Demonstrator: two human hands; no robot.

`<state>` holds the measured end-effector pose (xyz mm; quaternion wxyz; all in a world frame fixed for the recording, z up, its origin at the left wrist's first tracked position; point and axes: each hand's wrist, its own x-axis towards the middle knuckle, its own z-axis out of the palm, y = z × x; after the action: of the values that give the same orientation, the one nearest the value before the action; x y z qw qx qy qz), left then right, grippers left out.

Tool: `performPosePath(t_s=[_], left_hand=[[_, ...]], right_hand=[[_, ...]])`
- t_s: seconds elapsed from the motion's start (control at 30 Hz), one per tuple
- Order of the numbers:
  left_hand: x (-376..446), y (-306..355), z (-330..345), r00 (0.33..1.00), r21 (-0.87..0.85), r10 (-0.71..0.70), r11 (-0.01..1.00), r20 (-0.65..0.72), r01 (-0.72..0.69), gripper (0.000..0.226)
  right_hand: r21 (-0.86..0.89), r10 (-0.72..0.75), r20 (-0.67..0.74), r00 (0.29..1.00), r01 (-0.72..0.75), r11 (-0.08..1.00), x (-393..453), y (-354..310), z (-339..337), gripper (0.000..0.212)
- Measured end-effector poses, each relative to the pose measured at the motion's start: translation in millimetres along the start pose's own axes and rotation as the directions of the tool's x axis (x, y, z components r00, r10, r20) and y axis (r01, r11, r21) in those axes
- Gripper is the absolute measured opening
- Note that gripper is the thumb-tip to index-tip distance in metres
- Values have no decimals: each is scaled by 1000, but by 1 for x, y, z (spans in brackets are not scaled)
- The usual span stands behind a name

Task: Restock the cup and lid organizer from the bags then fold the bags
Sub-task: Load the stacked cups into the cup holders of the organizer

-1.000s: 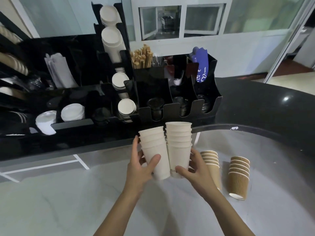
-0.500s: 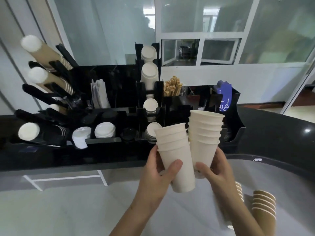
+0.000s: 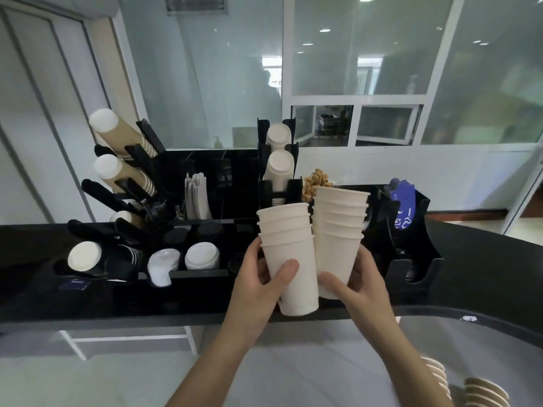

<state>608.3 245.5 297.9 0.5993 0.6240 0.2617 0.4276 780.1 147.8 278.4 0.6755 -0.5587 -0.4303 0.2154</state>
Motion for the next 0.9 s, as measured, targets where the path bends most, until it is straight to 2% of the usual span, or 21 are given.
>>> performPosePath(t_s=[0.07, 0.17, 0.3, 0.4, 0.57, 0.77, 0.83, 0.9], left_hand=[[11, 5, -8, 998, 33, 35, 999, -50, -34, 86], [32, 13, -25, 986, 29, 55, 998, -156, -51, 81], [54, 10, -46, 977, 38, 16, 999, -212, -8, 51], [66, 1, -52, 971, 36, 8, 999, -237, 1, 44], [82, -2, -48, 970, 23, 1, 1000, -244, 5, 42], [96, -9, -40, 981, -24, -39, 999, -190, 35, 42], [100, -11, -41, 978, -69, -58, 997, -198, 46, 49], [104, -11, -42, 976, -130, -89, 989, -199, 63, 67]], right_hand=[[-63, -15, -43, 999, 12, 998, 14, -7, 1, 76], [-158, -72, -104, 992, 55, 986, 40, -19, -6, 74], [-361, -172, -79, 982, 133, 923, 71, -40, -19, 64], [-477, -203, -45, 978, 157, 865, 88, -49, -25, 59], [-499, -175, 4, 984, 154, 853, 105, -57, -25, 51], [-587, -169, 34, 985, 156, 794, 124, -67, -9, 54], [-618, -185, 52, 981, 177, 766, 133, -70, 0, 53], [-679, -220, 83, 972, 217, 701, 142, -69, 9, 53]])
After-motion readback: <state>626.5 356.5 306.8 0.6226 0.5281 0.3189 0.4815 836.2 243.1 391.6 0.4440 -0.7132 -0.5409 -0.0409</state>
